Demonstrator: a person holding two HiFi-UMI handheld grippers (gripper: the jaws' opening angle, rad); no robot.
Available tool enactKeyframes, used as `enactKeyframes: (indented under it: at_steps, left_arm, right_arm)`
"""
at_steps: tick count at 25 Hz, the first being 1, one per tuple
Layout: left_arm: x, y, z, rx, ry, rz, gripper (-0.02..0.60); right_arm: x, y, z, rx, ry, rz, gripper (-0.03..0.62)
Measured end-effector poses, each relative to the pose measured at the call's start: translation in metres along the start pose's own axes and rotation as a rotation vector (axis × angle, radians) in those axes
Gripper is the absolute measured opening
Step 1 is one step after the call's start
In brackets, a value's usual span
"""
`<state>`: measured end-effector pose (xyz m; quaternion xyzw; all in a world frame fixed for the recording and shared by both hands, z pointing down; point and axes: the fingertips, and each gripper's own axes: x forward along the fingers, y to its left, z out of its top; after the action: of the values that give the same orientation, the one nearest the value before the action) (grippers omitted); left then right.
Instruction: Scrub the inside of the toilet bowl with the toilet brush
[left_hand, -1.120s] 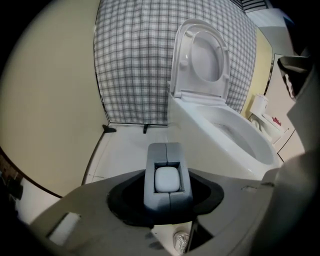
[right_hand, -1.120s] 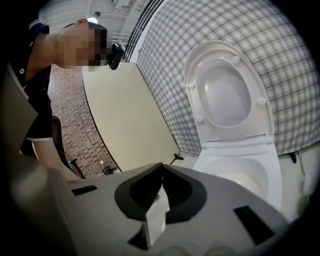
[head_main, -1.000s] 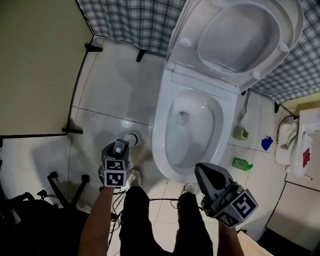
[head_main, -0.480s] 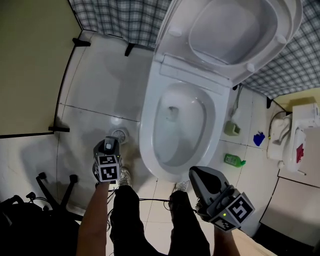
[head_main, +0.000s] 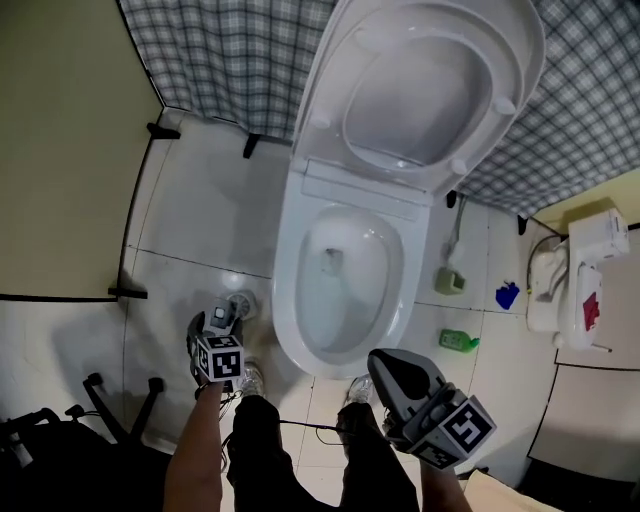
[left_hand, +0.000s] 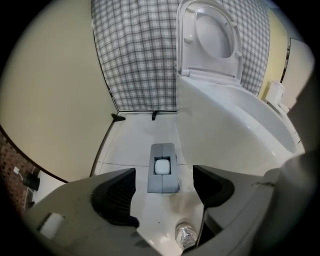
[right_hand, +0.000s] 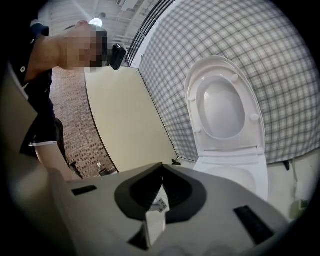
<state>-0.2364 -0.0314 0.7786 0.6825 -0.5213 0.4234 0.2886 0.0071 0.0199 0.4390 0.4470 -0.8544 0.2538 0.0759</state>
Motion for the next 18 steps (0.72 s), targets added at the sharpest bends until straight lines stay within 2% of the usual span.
enactKeyframes:
  at_steps: [3, 6, 10, 12, 15, 18]
  left_arm:
    - [-0.034, -0.001, 0.014, -0.037, -0.033, -0.026, 0.36]
    - [-0.089, -0.005, 0.056, -0.048, -0.142, -0.051, 0.268]
    - [-0.189, -0.026, 0.128, -0.03, -0.354, -0.104, 0.009]
    - [-0.241, -0.052, 0.146, -0.034, -0.414, -0.186, 0.002]
    - [-0.313, -0.094, 0.19, -0.065, -0.517, -0.349, 0.0]
    - [-0.379, -0.118, 0.234, -0.063, -0.627, -0.47, 0.0]
  right_arm:
    - [-0.011, 0.008, 0.017, -0.003, -0.022, 0.003, 0.0]
    - [-0.019, 0.015, 0.037, -0.017, -0.059, 0.002, 0.0]
    - [-0.03, 0.036, 0.078, -0.028, -0.129, 0.028, 0.0]
    - [-0.046, 0.051, 0.096, -0.039, -0.15, 0.051, 0.0]
    - [-0.067, 0.059, 0.133, -0.075, -0.207, 0.075, 0.0]
    - [-0.08, 0.061, 0.173, -0.112, -0.262, 0.061, 0.0]
